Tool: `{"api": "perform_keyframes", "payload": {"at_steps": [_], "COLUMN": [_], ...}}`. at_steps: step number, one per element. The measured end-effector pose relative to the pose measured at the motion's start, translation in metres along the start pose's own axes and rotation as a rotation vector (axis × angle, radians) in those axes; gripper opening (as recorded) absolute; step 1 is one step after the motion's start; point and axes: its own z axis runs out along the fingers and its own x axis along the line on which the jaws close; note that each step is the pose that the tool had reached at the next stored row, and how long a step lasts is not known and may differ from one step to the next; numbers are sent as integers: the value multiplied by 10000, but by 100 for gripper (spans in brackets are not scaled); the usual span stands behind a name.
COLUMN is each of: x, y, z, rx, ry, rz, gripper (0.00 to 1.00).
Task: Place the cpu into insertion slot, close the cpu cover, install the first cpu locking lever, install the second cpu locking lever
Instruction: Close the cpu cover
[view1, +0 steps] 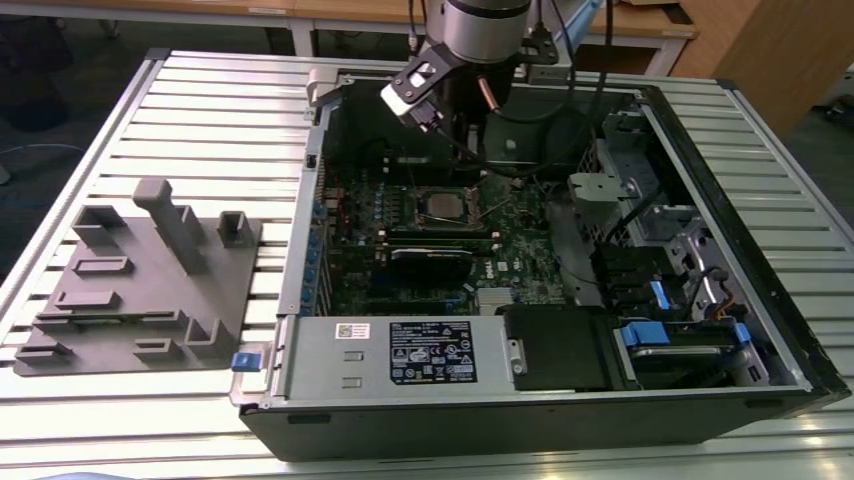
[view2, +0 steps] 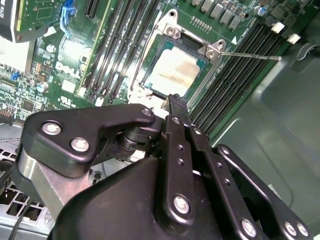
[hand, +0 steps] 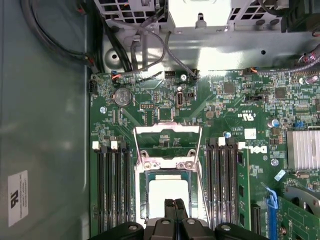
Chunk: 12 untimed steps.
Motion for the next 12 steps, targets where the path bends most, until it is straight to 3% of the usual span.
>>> {"api": "perform_keyframes", "payload": {"at_steps": [12], "x": [11], "y": [176], "z": [9], "rx": [-2], "ry": [-3], "rz": [-1], "gripper": [11]}}
